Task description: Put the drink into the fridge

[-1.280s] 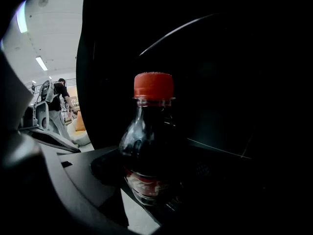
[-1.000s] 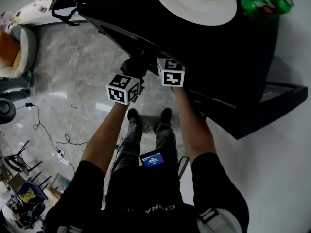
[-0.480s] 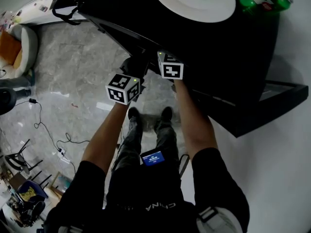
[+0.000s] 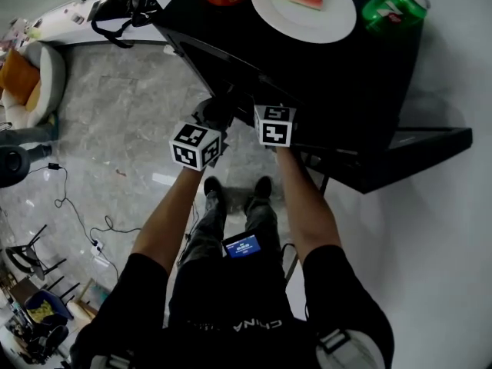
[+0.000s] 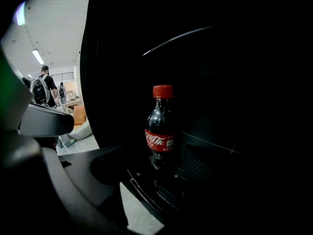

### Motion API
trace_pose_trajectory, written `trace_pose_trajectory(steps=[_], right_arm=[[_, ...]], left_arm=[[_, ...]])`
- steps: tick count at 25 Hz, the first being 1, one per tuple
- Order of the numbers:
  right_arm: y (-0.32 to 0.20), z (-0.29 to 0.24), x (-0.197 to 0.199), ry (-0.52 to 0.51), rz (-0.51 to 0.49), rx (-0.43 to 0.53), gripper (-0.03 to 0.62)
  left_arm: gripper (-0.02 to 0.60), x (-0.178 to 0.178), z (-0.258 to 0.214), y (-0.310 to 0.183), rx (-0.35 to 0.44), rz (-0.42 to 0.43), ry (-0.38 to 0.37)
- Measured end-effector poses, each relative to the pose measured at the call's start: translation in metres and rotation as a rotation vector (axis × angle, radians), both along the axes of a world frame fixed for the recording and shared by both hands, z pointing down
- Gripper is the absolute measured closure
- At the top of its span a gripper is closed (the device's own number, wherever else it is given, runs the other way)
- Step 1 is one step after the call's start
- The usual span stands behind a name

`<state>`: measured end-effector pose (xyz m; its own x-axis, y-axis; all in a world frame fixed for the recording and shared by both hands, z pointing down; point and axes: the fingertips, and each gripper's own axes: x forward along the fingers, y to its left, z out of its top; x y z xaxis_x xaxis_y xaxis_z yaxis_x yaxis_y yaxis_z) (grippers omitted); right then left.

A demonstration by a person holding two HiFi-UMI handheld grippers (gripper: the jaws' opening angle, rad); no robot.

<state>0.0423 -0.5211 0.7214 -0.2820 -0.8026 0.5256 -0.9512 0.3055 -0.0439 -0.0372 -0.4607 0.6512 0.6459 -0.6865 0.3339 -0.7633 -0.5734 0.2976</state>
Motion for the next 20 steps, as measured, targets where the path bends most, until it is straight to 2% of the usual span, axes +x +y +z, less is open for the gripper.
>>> trace_pose_trajectory(steps=[8, 20], right_arm=[[0.045, -0.049, -0.002, -0.068, 0.017, -0.031, 0.273], [0.112, -0.131, -0.008, -0.131, -0.118, -0.009, 0.278]], left_arm=[[0.569, -0.006, -0.035, 0.029, 0.001, 0.033, 0.0], [0.569, -0.001, -0.081, 0.062, 0.023, 0.065, 0.01]])
